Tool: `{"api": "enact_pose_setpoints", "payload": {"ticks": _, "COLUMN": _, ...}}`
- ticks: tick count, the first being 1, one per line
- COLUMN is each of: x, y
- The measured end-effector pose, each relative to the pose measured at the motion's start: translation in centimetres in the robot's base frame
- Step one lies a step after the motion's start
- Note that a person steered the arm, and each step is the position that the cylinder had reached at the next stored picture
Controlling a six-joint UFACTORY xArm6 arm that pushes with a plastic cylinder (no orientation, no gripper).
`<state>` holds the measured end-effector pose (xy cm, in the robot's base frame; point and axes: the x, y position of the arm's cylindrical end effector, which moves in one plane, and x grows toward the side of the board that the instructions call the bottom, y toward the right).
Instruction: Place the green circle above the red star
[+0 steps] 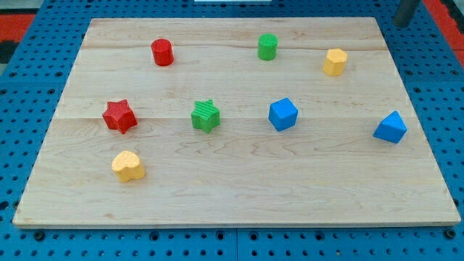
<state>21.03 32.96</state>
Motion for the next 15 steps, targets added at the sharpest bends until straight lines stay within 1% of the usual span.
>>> {"api": "enact_pose_setpoints", "payload": {"ticks": 1, "x": 2.0, "y": -0.2}}
{"api": "enact_pose_setpoints", "payload": {"ticks": 2, "x": 2.2, "y": -5.5}}
{"api": "enact_pose_setpoints", "payload": {"ticks": 3, "x": 2.2, "y": -6.9}}
{"api": "enact_pose_setpoints", "payload": {"ticks": 5, "x": 2.8, "y": -15.4}}
{"api": "enact_pose_setpoints", "payload": {"ticks": 7, "x": 3.2, "y": -15.9}}
{"api": "enact_pose_setpoints", "payload": {"ticks": 8, "x": 4.7, "y": -19.4}}
{"api": "enact_pose_setpoints", "payload": {"ticks": 9, "x": 4.6, "y": -19.6}}
{"api": "enact_pose_setpoints", "payload": {"ticks": 10, "x": 4.9, "y": -24.4}}
{"api": "enact_pose_setpoints", "payload": {"ticks": 11, "x": 3.1, "y": -28.0}}
{"api": "enact_pose_setpoints", "payload": {"ticks": 12, "x": 7.6, "y": -28.2}}
{"api": "enact_pose_setpoints", "payload": {"ticks": 13, "x": 9.2, "y": -30.5}}
{"api": "enact_pose_setpoints", "payload": {"ticks": 14, "x": 9.7, "y": -27.8}}
{"api": "enact_pose_setpoints", "payload": {"ticks": 15, "x": 12.4, "y": -22.9}}
